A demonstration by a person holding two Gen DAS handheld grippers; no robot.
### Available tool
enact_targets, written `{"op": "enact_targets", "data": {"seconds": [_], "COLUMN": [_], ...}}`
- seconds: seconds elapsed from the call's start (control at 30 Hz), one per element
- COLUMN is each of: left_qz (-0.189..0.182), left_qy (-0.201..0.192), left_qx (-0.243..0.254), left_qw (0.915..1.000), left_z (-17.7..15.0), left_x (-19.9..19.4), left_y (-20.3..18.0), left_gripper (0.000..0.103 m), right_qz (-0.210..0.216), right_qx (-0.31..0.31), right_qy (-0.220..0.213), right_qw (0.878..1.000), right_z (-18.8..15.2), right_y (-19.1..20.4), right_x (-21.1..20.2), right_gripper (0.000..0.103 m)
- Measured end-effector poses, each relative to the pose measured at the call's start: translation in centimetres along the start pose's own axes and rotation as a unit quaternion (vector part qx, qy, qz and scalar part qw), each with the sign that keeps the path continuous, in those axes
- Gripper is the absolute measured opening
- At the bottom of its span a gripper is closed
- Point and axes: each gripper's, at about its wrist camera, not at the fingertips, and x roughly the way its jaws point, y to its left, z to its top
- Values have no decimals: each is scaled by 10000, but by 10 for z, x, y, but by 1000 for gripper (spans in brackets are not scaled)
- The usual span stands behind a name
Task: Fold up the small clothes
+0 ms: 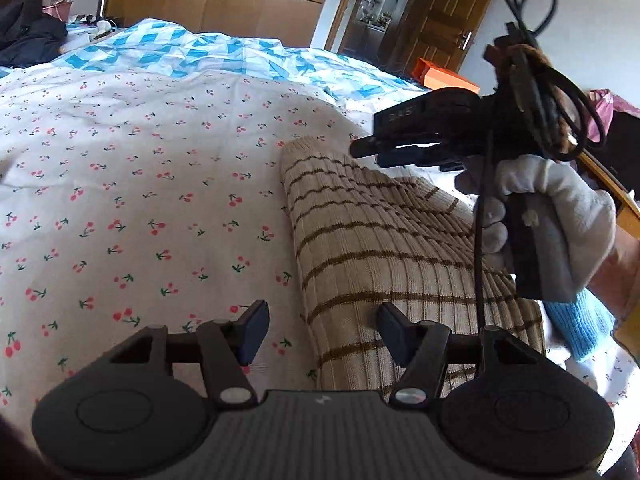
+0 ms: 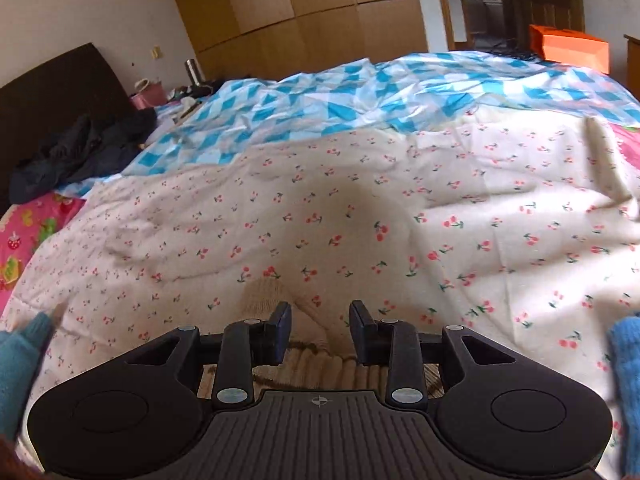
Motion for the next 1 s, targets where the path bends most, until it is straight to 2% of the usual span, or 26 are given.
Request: {"op": "enact_targets", "data": {"seconds": [0.07,0.17,0.27,0.4,0.43,0.57,0.63,0.73,0.83,0.87,0.93,1.0], "left_qz": [47,-20,-30,-75,-94,-166,-185,-202,-258,-288,-317,-369], "left_qy": [142,238,232,125,135,185,158,64,130,237,483,640], "left_qx": [80,9,-17,-62,-101,-288,-325,-331,-335,-302,-290,-280], "left_qw": [9999,9997,9997,9999,9998,9993,9992,9992,9990,9988,9979,9969], "left_z": [-5,-11,-9,-4,-2,5,9,14,17,17,15,11], "left_x": [8,13,10,-1,-1,1,1,-1,3,8,20,25], "left_y": [-1,1,2,3,5,12,14,14,12,11,9,6], "left_gripper": [65,66,66,65,66,65,65,66,66,71,71,71], "right_qz": [-399,-280,-271,-254,-210,-135,-169,-141,-98,-54,116,342], "right_qx": [-43,116,464,522,590,781,834,1003,1279,1421,1833,2032], "right_qy": [335,201,153,130,78,-403,-551,-512,-212,-114,120,69], "right_qw": [9986,9993,9984,9982,9980,9960,9948,9935,9915,9898,9829,9785], "right_z": [-14,-30,-26,-24,-23,-26,-35,-57,-81,-88,-104,-113], "right_y": [-8,-25,-30,-30,-31,-37,-45,-60,-75,-80,-90,-94], "right_x": [16,13,7,-4,-11,-56,-81,-106,-108,-105,-96,-97], "right_gripper": [24,19,17,18,23,31,46,62,64,65,65,65]}}
